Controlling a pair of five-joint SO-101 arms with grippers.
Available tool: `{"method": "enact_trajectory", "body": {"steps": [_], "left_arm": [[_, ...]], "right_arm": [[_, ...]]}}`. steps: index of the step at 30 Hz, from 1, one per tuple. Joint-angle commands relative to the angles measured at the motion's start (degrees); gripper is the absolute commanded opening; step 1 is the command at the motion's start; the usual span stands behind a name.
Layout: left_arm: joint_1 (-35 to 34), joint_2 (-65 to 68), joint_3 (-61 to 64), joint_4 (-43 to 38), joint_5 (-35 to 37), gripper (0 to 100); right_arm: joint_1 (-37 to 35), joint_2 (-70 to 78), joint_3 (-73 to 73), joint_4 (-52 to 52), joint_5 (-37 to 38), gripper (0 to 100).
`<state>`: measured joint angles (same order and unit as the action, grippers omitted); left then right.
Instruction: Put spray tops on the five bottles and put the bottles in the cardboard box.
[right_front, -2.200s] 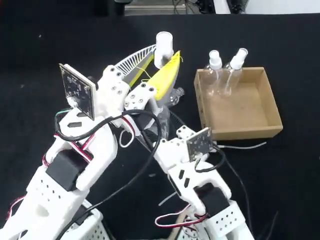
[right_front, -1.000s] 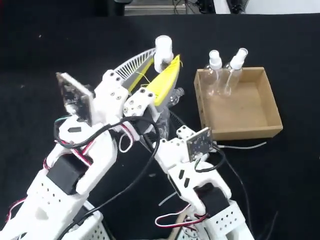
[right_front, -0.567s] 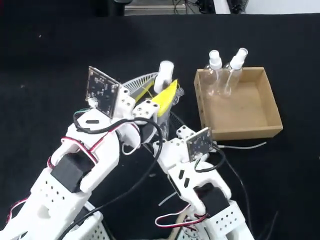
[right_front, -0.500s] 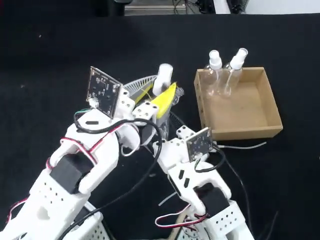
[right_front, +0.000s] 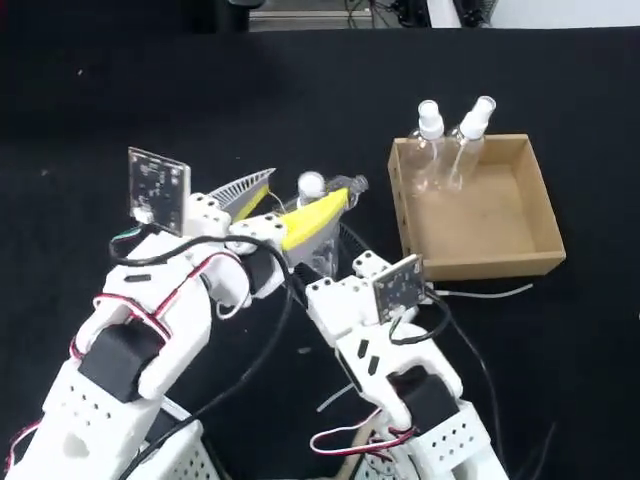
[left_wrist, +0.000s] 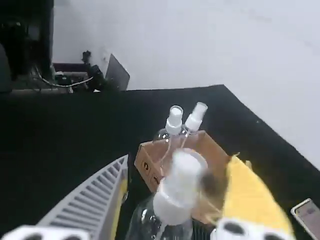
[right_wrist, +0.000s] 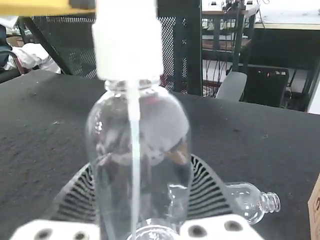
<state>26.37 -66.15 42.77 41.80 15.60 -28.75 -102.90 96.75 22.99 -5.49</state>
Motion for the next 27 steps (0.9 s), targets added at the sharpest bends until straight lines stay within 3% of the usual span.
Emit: {"method": "enact_trajectory", "body": {"steps": [1, 13, 17, 23, 27], "left_arm": [[-1.98, -2.37, -1.63, -0.09, 2.99, 33], [-10.68, -6.95, -0.04, -0.18, 2.55, 33], [-18.68, -6.51, 1.71, 0.18, 2.64, 33], [-31.43, -6.42, 11.65, -1.85, 2.64, 33], [-34.77, -6.77, 25.54, -15.56, 2.73, 33]], "right_arm": [[-0.62, -5.41, -0.4, -0.62, 0.09, 1.1], [-0.53, -5.41, -0.4, -0.53, 0.09, 1.1], [0.26, -5.41, -1.01, 1.67, -0.09, 1.1], [11.16, -4.88, -14.64, 17.93, 0.0, 1.1], [21.89, -4.79, -22.55, 24.97, 1.93, 1.1]]}}
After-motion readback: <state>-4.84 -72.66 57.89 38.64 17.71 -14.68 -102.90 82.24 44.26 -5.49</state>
